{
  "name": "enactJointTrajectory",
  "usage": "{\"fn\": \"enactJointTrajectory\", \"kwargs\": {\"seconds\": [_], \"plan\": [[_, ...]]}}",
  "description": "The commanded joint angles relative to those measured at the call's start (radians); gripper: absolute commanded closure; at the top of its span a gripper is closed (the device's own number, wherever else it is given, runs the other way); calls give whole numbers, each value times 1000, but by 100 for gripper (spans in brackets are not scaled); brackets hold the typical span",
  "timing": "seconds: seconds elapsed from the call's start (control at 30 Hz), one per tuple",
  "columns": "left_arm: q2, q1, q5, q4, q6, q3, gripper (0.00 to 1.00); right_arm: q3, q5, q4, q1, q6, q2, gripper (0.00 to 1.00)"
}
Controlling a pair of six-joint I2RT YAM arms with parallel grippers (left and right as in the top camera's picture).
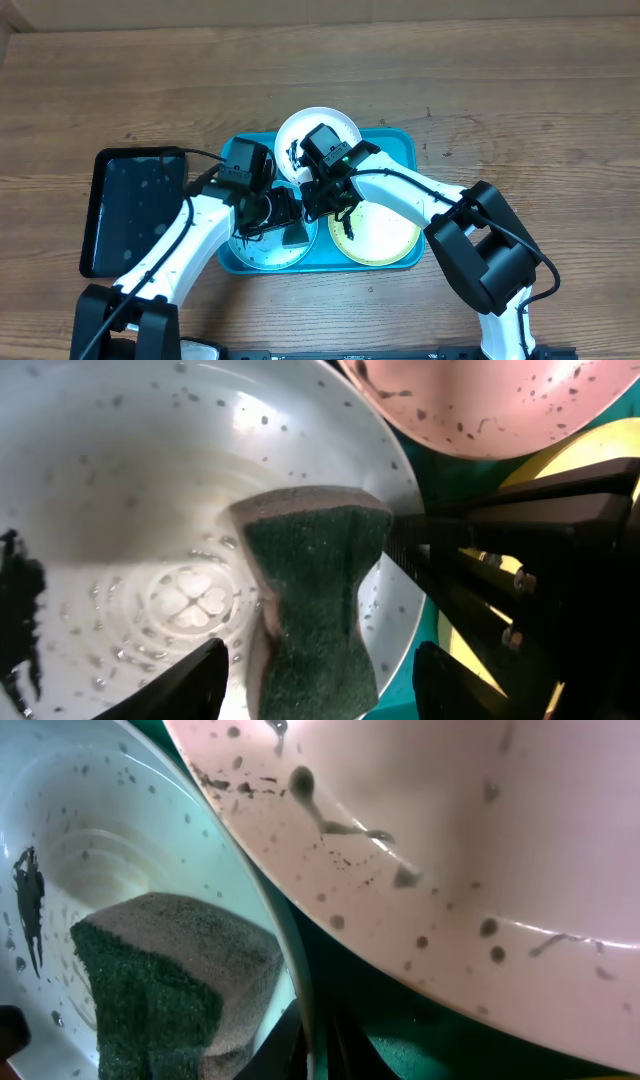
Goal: Clean dirty plates on tray and stack at the side
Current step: 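Scrub the light blue plate with the sponge in the left gripper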
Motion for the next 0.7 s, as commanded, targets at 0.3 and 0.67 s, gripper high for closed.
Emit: {"fn": "enactJointTrajectory", "kwargs": {"seconds": [0.3,0.67], "plan": [[9,-21,-56,38,-27,-38,41,-9,-1,2,4,1,2,92],[126,-21,29,105,-27,-38,50,-9,-1,2,4,1,2,92]]}}
